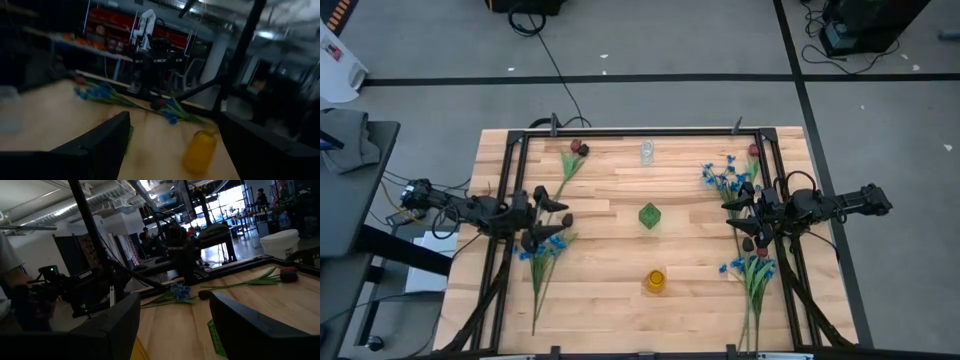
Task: Sort flowers into vase by color
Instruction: Put the top left black tulip into the transparent vase
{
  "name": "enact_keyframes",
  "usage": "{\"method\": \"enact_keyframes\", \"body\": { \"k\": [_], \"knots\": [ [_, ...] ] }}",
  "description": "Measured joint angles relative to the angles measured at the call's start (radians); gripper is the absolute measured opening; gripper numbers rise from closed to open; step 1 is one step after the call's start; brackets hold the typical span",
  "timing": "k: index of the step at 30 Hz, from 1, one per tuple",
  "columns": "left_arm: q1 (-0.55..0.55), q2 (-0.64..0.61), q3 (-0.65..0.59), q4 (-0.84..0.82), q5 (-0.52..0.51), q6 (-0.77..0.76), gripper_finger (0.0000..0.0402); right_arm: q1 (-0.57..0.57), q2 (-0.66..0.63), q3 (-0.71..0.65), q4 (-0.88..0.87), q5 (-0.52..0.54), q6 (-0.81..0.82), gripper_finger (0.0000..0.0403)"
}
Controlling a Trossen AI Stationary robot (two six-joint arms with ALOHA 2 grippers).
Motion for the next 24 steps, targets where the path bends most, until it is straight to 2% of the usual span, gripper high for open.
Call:
{"method": "enact_keyframes", "body": {
  "k": [6,15,24],
  "knots": [
    [0.0,0.001,0.0,0.0,0.0,-0.212,0.0309,0.0,0.0,0.0,0.0,0.0,0.0,0.0249],
    [0.0,0.002,0.0,0.051,-0.003,-0.436,0.0309,0.0,0.0,0.0,0.0,0.0,0.0,0.0249],
    [0.0,0.002,0.0,0.075,-0.005,-0.467,0.0309,0.0,0.0,0.0,0.0,0.0,0.0,0.0249]
  ]
}}
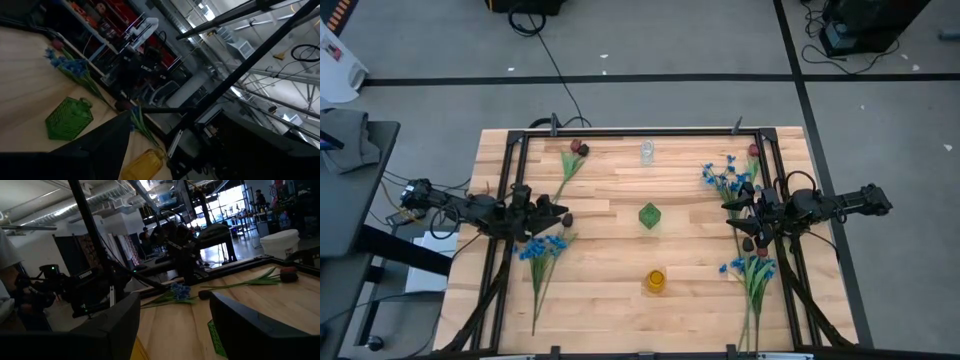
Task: Sort flowers into vase by color
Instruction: Put the top left black tulip into the transparent vase
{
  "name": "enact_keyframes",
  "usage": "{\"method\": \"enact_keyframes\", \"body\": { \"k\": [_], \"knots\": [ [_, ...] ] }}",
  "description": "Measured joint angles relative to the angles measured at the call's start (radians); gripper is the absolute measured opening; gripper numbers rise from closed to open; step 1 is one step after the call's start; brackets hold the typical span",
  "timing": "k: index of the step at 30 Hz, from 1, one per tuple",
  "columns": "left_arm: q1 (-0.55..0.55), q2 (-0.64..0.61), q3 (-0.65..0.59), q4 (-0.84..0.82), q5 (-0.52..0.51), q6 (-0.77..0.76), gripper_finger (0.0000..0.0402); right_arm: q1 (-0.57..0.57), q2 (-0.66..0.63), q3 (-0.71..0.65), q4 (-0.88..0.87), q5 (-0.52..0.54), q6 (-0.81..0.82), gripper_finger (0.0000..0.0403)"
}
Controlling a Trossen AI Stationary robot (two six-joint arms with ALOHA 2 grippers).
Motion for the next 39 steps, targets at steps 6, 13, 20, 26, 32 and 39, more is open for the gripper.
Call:
{"method": "enact_keyframes", "body": {
  "k": [6,13,20,26,32,39],
  "knots": [
    [0.001,0.0,0.0,0.006,-0.001,-0.156,0.0309,0.0,0.0,0.0,0.0,0.0,0.0,0.0249],
    [0.001,0.0,0.0,0.022,-0.064,-0.276,0.0309,0.0,0.0,0.0,0.0,0.0,0.0,0.0249],
    [0.001,0.0,0.0,0.057,-0.138,-0.308,0.0309,0.0,0.0,0.0,0.0,0.0,0.0,0.0249],
    [0.001,0.005,0.026,0.042,-0.195,-0.334,0.0309,0.0,0.0,0.0,0.0,0.0,0.0,0.0249],
    [0.001,0.037,0.09,-0.029,-0.32,-0.347,0.0309,0.0,0.0,0.0,0.0,0.0,0.0,0.0249],
    [0.001,0.111,0.21,-0.188,-0.377,-0.347,0.0309,0.0,0.0,0.0,0.0,0.0,0.0,0.0249]
  ]
}}
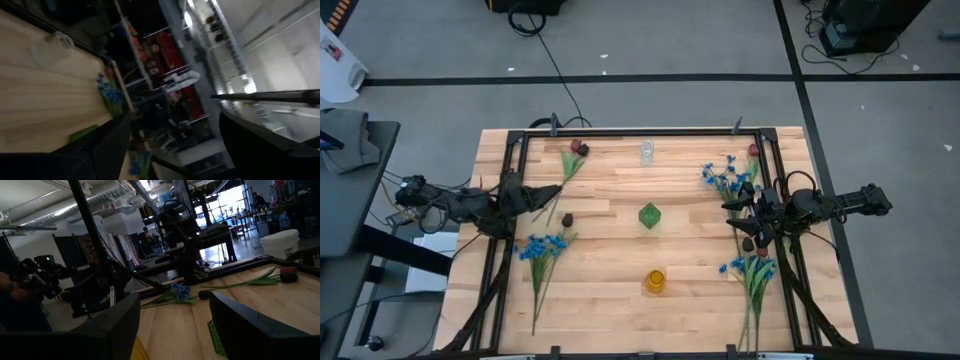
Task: Sort flowers into vase by color
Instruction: Put the top left black tulip into the transparent vase
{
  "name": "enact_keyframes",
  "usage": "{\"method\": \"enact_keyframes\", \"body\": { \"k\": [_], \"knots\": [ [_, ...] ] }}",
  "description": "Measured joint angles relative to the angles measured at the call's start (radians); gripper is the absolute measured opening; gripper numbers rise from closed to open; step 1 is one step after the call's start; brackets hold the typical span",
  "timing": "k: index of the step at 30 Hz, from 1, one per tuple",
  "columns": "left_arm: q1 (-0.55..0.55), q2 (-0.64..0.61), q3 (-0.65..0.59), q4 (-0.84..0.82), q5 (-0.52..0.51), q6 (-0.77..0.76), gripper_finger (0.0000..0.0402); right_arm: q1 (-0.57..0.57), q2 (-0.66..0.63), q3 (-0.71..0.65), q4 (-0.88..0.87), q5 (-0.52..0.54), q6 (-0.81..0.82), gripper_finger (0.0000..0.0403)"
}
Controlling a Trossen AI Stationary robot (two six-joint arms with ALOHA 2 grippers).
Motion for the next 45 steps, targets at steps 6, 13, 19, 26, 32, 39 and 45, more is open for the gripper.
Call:
{"method": "enact_keyframes", "body": {
  "k": [6,13,19,26,32,39,45],
  "knots": [
    [0.0,0.102,0.158,-0.223,-0.003,0.001,0.0309,0.0,0.0,0.0,0.0,0.0,0.0,0.0249],
    [0.0,0.241,0.342,-0.491,0.025,0.017,0.0309,0.0,0.0,0.0,0.0,0.0,0.0,0.0249],
    [0.0,0.328,0.447,-0.651,0.044,0.068,0.0309,0.0,0.0,0.0,0.0,0.0,0.0,0.0249],
    [0.031,0.399,0.568,-0.877,0.065,0.181,0.0309,0.0,0.0,0.0,0.0,0.0,0.0,0.0249],
    [0.133,0.448,0.649,-0.949,0.213,0.386,0.0309,0.0,0.0,0.0,0.0,0.0,0.0,0.0249],
    [0.303,0.549,0.694,-0.978,0.435,0.594,0.0309,0.0,0.0,0.0,0.0,0.0,0.0,0.0249],
    [0.479,0.637,0.729,-1.064,0.507,0.687,0.0309,0.0,0.0,0.0,0.0,0.0,0.0,0.0249]
  ]
}}
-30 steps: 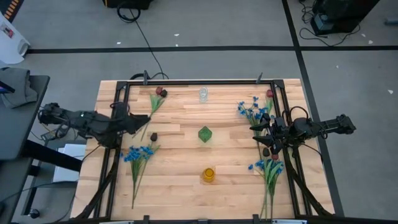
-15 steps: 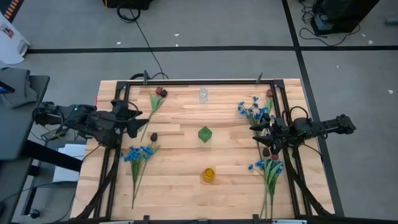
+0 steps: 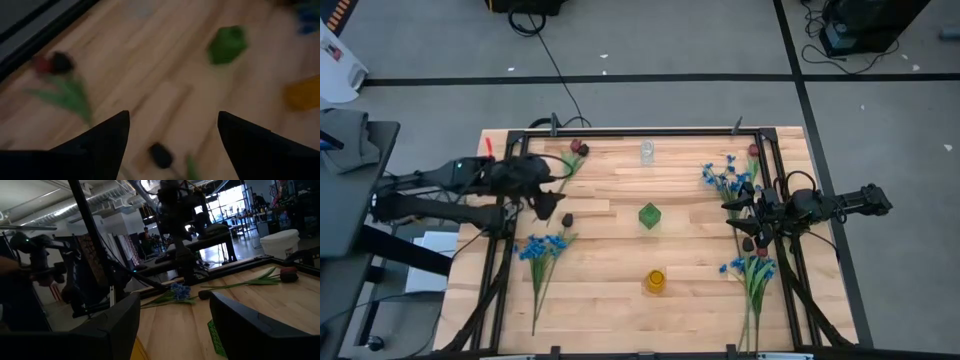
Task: Sort flowers into vase by color
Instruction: Put the top left black tulip into the transparent vase
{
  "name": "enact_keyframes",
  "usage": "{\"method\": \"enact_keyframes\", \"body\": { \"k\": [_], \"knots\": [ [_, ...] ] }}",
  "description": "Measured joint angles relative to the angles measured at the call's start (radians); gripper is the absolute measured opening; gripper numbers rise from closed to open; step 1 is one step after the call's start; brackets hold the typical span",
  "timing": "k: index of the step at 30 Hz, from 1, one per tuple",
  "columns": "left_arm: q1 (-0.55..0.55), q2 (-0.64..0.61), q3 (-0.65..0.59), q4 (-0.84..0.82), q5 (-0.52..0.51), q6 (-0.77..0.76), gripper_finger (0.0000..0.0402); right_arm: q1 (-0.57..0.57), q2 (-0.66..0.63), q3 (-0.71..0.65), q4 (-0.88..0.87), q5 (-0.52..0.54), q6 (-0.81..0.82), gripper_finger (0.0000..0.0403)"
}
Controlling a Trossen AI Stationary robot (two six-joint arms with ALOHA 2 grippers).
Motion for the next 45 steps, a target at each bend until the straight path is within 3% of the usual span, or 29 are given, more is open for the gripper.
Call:
{"method": "enact_keyframes", "body": {
  "k": [4,11,18,29,45],
  "knots": [
    [0.127,0.035,0.01,-0.036,0.01,0.047,0.0309,0.0,0.0,0.0,0.0,0.0,0.0,0.0249],
    [0.348,0.129,0.011,-0.045,0.121,0.093,0.0309,0.0,0.0,0.0,0.0,0.0,0.0,0.0249],
    [0.484,0.267,0.011,-0.033,0.192,0.174,0.0309,0.0,0.0,0.0,0.0,0.0,0.0,0.0249],
    [0.597,0.472,0.011,0.03,0.289,0.221,0.0309,0.0,0.0,0.0,0.0,0.0,0.0,0.0249],
    [0.638,0.701,0.01,0.105,0.261,0.212,0.0309,0.0,0.0,0.0,0.0,0.0,0.0,0.0249]
  ]
}}
